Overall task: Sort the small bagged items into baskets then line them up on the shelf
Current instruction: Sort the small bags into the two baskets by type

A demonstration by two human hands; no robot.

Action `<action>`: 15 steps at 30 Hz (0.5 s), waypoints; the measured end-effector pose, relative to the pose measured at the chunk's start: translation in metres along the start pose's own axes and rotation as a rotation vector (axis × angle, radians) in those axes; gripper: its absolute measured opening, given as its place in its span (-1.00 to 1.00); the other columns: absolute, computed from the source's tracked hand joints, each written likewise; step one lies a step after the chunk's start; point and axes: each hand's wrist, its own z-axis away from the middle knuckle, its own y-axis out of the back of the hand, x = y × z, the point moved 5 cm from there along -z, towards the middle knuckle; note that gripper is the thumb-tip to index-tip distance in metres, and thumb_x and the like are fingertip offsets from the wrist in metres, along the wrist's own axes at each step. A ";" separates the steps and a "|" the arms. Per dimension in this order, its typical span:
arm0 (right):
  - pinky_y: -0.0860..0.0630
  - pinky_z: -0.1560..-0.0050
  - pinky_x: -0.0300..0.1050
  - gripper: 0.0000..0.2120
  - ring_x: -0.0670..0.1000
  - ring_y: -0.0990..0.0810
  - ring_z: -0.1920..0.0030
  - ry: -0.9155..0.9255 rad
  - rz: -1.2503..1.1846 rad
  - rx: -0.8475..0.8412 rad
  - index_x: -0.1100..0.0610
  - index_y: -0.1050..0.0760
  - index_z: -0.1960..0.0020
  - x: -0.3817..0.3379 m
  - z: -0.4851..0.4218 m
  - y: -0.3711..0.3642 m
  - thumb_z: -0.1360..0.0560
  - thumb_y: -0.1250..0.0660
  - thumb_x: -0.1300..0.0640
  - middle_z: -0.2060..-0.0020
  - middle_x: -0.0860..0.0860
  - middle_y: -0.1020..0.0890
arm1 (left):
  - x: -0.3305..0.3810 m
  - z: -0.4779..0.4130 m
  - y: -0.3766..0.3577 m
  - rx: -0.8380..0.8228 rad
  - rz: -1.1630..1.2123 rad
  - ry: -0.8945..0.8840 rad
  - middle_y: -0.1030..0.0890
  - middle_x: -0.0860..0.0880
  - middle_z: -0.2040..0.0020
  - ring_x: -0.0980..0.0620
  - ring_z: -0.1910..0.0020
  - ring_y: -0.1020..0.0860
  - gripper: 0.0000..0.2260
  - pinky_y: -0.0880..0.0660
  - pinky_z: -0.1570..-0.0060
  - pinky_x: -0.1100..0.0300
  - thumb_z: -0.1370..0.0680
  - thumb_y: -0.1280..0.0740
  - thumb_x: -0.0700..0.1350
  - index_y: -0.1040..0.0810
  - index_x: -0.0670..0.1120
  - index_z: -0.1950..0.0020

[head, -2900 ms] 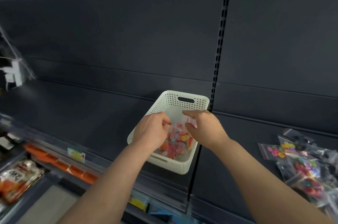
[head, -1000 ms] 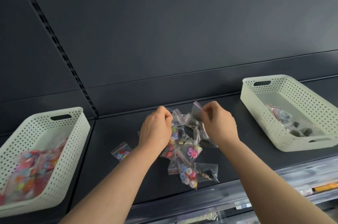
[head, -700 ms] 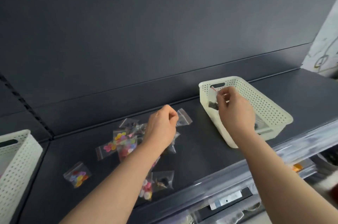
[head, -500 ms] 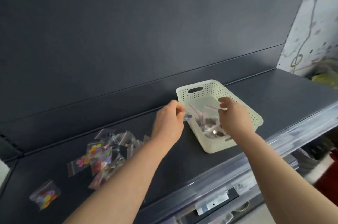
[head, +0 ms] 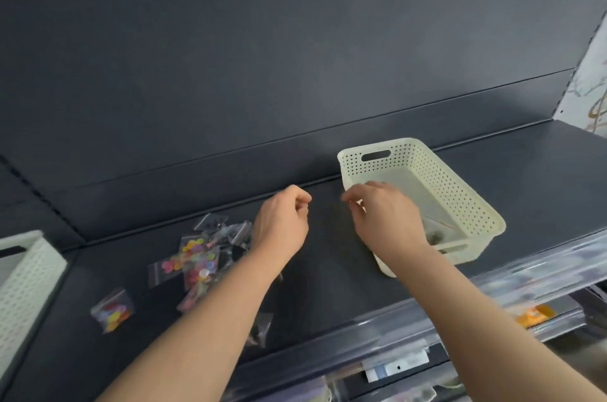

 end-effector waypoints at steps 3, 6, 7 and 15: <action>-0.42 0.12 -0.10 -0.76 0.05 -0.55 -0.06 0.071 -0.014 -0.085 -0.07 -0.58 -0.12 -0.028 -0.001 -0.028 -0.56 -0.21 0.13 0.02 -0.06 -0.62 | -0.052 0.007 0.031 0.037 -0.089 0.120 -0.65 0.08 0.00 -0.01 -0.02 -0.59 -0.83 -0.55 0.00 0.05 -0.55 -0.27 -0.18 -0.59 0.06 -0.02; -0.49 0.04 -0.11 -0.75 0.04 -0.56 -0.09 0.085 -0.025 -0.239 -0.08 -0.56 -0.14 -0.044 0.004 -0.063 -0.55 -0.20 0.13 -0.05 -0.06 -0.62 | -0.094 0.019 0.053 0.005 -0.201 0.259 -0.66 0.08 0.00 -0.01 -0.02 -0.60 -0.84 -0.56 0.03 0.06 -0.55 -0.29 -0.14 -0.58 0.12 0.02; -0.50 0.03 -0.10 -0.74 0.05 -0.56 -0.09 0.089 -0.021 -0.274 -0.08 -0.56 -0.15 -0.048 0.006 -0.072 -0.55 -0.21 0.15 -0.06 -0.06 -0.62 | -0.104 0.024 0.057 -0.027 -0.231 0.286 -0.66 0.10 0.01 0.00 -0.02 -0.61 -0.86 -0.56 0.03 0.08 -0.55 -0.31 -0.13 -0.59 0.12 0.02; -0.41 -0.12 -0.02 -0.54 0.08 -0.38 -0.28 0.173 0.025 -0.364 -0.01 -0.35 -0.41 -0.075 0.005 -0.112 -0.55 -0.16 0.27 -0.28 -0.04 -0.51 | -0.100 0.039 0.035 -0.184 -0.316 0.171 -0.60 0.05 -0.21 -0.01 -0.17 -0.55 -0.58 -0.52 -0.03 0.04 -0.54 -0.36 0.10 -0.42 0.03 -0.36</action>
